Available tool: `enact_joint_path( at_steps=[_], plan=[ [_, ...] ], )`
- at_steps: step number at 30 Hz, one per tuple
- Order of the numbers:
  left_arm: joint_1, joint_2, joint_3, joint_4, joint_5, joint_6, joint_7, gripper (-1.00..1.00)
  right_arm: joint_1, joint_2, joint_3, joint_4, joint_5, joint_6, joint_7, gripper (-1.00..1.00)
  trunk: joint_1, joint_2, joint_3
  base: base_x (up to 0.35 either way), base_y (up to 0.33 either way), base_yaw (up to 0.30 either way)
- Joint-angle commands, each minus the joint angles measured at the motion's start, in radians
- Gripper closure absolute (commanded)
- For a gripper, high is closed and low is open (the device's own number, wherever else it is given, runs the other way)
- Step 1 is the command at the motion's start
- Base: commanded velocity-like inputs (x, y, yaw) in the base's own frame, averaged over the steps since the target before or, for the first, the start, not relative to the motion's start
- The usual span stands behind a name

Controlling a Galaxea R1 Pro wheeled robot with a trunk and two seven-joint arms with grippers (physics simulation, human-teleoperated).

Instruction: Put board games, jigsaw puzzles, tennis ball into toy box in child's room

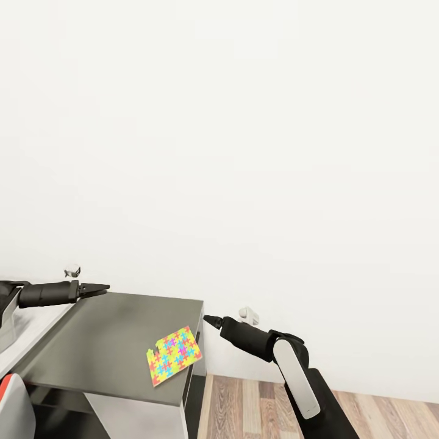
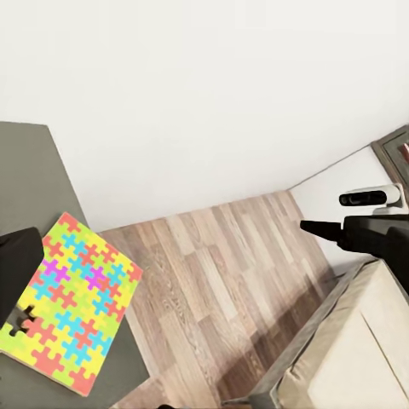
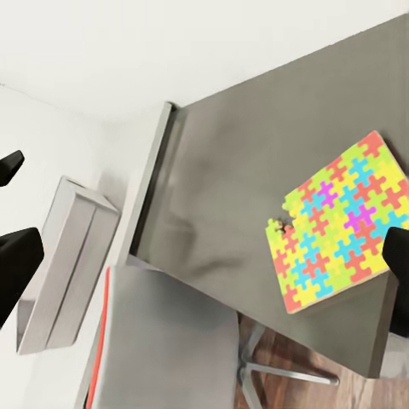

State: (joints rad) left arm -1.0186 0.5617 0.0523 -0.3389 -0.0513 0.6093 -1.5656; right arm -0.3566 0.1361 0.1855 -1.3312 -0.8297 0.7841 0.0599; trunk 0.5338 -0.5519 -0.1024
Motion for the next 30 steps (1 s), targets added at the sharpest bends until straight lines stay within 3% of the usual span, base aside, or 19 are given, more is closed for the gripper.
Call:
enact_joint_path(
  at_steps=[1, 7, 13, 30],
  plan=[
    [-0.001, 0.0, 0.004, 0.0, -0.005, 0.01, -0.005, -1.0, -0.001, 0.0, -0.001, 0.0, 0.006, 0.004, 0.005, -1.0, 0.004, -0.009, -0.005, 0.0, 0.0, 0.0],
    [0.0, 0.0, 0.004, 0.0, -0.005, 0.01, -0.005, -1.0, -0.001, 0.0, -0.006, 0.009, 0.006, 0.004, 0.005, -1.0, 0.027, -0.051, -0.024, 0.0, 0.0, 0.0],
    [-0.001, 0.0, 0.004, 0.0, -0.005, 0.01, -0.005, -1.0, -0.001, 0.0, -0.008, 0.012, 0.005, 0.004, 0.005, -1.0, 0.027, -0.051, -0.024, 0.0, 0.0, 0.0],
    [-0.001, 0.0, 0.004, 0.0, -0.005, 0.01, -0.005, -1.0, -0.002, 0.0, -0.009, 0.012, 0.006, 0.004, 0.005, -1.0, 0.093, -0.17, -0.077, 0.0, 0.0, 0.0]
  ],
)
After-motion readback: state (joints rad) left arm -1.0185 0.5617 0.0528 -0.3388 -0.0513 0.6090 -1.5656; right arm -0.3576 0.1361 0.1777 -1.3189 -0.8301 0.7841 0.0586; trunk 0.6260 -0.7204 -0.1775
